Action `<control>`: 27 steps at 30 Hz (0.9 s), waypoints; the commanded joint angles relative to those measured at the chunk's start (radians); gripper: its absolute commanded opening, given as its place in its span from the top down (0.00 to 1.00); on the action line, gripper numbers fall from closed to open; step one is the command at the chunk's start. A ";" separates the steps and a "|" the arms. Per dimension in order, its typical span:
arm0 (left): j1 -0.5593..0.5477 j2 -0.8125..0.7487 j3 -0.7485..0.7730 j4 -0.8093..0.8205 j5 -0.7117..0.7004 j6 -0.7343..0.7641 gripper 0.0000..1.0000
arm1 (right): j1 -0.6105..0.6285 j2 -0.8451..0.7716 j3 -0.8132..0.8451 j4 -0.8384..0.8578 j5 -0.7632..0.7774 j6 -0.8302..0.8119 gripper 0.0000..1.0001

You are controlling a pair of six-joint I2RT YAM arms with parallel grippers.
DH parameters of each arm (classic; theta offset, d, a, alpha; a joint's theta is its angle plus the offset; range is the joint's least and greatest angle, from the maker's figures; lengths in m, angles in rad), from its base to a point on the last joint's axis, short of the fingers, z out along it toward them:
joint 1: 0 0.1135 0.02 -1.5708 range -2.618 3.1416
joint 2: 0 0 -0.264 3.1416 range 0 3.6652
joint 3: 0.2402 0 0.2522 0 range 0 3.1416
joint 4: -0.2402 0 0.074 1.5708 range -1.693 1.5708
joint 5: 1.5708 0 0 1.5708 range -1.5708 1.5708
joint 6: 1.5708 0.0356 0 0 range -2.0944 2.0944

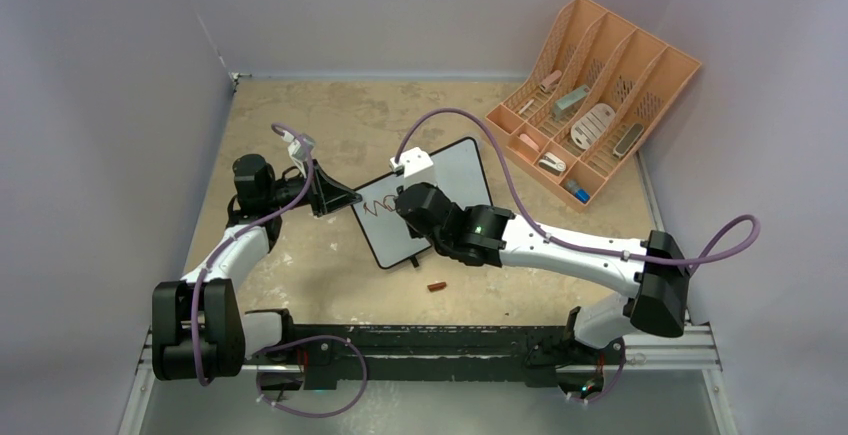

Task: Write a sentence on the whiteboard

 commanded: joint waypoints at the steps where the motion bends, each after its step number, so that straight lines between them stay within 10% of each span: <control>1: -0.017 -0.004 0.024 -0.020 0.038 0.041 1.00 | -0.003 0.005 0.044 0.034 0.010 -0.014 1.00; 27: -0.017 -0.005 0.025 -0.025 0.040 0.043 1.00 | -0.004 0.019 0.046 0.032 0.028 -0.019 1.00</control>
